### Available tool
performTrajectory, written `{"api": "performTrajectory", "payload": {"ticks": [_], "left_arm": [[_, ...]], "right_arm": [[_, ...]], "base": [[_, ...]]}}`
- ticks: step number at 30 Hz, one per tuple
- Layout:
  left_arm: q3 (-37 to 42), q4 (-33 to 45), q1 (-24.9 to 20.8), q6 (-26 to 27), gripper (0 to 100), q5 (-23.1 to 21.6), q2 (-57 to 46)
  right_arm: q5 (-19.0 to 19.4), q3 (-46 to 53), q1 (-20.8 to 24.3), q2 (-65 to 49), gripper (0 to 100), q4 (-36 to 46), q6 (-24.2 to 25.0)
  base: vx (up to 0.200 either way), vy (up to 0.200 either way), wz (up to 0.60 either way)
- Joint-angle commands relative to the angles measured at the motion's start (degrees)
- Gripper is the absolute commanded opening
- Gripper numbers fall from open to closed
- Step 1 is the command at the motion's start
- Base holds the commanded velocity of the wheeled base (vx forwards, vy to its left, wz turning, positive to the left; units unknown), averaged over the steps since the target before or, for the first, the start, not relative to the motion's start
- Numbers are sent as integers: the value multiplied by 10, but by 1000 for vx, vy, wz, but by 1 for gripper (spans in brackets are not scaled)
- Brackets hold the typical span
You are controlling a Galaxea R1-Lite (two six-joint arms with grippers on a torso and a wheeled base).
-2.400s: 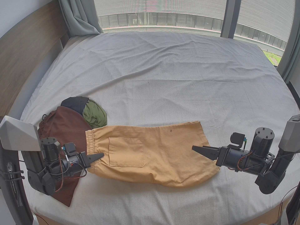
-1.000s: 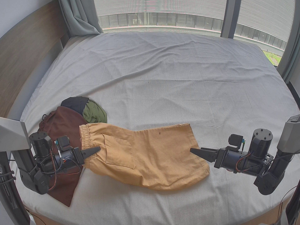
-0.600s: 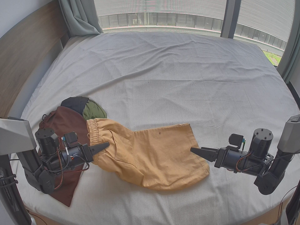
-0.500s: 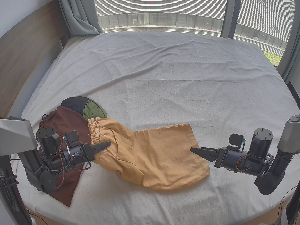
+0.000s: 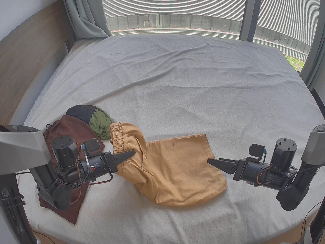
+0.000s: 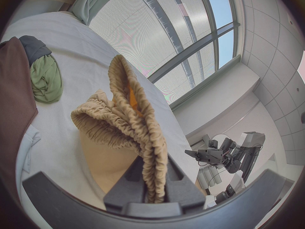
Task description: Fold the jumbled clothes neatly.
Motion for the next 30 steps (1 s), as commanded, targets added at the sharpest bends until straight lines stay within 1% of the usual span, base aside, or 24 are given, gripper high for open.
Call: {"api": "performTrajectory", "payload": {"ticks": [1,9,14,18,30], "left_arm": [[-14,0,-12,0,0,5,16],[-34,1,-27,-3,0,7,29],[-41,0,-42,-27,0,11,31],[-59,0,-62,-46,0,28,37],[-85,0,-85,-51,0,32,65]], "right_arm": [[0,-1,-1,-1,100,0,0],[0,-3,-3,-2,100,0,0],[0,-5,-5,-4,100,0,0],[0,-4,-5,-7,100,0,0],[1,-10,-20,-7,100,0,0]], "base": [[0,0,0],[0,0,0],[0,0,0],[0,0,0],[0,0,0]]}}
